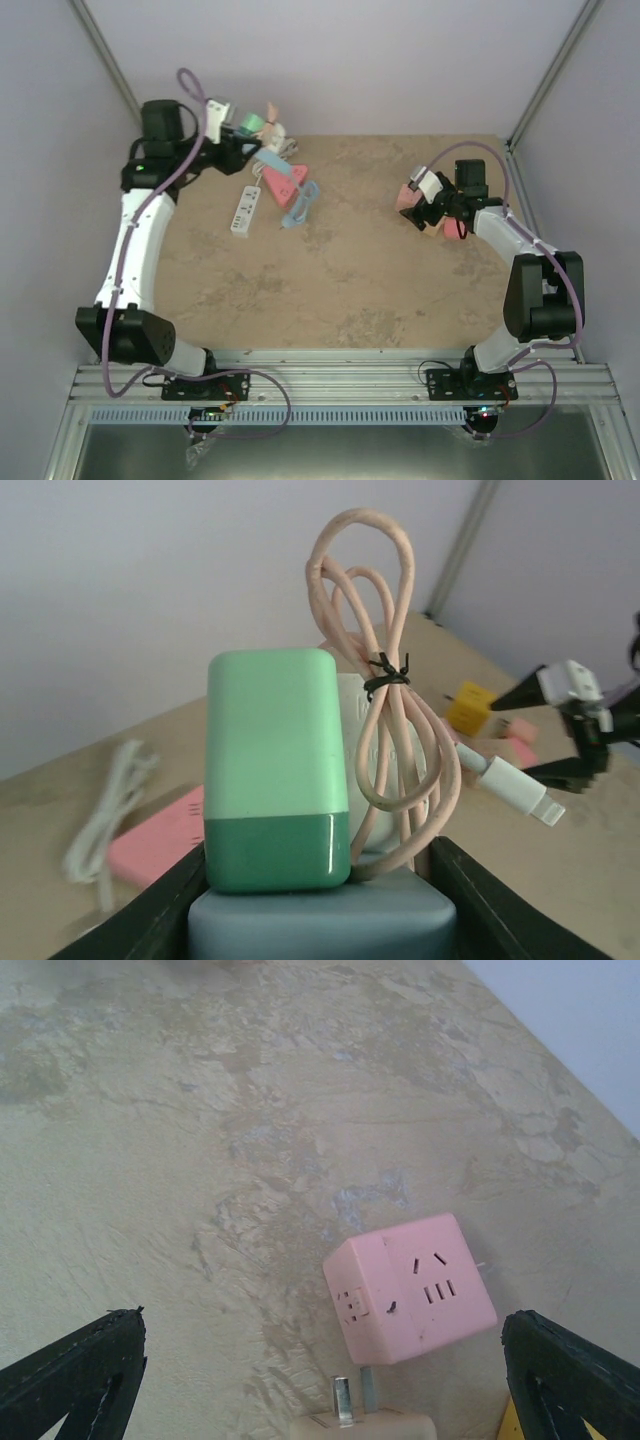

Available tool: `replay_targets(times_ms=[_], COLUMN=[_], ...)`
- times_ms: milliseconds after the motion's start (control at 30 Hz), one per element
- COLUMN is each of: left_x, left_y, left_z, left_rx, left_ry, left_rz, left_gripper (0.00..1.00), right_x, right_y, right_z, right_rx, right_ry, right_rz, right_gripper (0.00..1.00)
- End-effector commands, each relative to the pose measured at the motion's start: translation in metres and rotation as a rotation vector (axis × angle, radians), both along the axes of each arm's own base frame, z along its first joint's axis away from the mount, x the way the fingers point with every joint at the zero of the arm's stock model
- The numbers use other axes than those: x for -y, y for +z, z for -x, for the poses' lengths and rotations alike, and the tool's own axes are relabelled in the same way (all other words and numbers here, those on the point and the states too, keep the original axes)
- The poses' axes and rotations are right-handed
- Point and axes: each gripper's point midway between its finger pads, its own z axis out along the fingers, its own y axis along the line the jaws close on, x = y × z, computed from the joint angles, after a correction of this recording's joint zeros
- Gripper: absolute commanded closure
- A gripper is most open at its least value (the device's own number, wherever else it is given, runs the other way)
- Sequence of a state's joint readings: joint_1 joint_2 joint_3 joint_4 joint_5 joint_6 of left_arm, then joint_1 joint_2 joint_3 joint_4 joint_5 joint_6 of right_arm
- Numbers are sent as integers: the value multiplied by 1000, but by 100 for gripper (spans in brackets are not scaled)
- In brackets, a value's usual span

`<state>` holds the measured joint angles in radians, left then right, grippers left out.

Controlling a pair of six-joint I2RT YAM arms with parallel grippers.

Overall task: Pull the plug off the socket
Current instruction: Place the socket at the center of the board.

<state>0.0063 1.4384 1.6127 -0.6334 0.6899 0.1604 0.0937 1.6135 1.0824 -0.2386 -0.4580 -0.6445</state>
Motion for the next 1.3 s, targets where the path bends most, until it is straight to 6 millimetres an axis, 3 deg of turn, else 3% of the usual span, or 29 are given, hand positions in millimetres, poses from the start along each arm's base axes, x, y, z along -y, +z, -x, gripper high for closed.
replay_targets(times_ms=[0, 267, 367, 467, 700, 833, 1000, 1267], left_x=[54, 134, 142, 142, 133, 126, 112, 97], left_y=[51, 39, 41, 16, -77, -120, -161, -206], left_z=[-5, -58, -79, -88, -65, -50, -34, -20], left_rx=[139, 82, 99, 76, -24, -85, -110, -159], left_ry=[-83, -116, -78, -48, -56, -60, -65, -47], left_rz=[76, 158, 194, 203, 86, 6, -119, -232], left_gripper=[100, 100, 100, 100, 100, 100, 100, 94], right_x=[8, 19, 24, 27, 26, 26, 26, 24], right_y=[3, 2, 1, 2, -6, -11, -9, -10], right_z=[-2, -4, -5, -6, -8, -8, -8, -7], right_rx=[26, 25, 24, 24, 2, -12, -9, -13], right_ry=[-19, -49, -62, -70, -68, -67, -65, -61], right_rz=[6, 5, 4, 0, -8, -9, -11, -15], right_gripper=[2, 2, 2, 2, 2, 2, 2, 2])
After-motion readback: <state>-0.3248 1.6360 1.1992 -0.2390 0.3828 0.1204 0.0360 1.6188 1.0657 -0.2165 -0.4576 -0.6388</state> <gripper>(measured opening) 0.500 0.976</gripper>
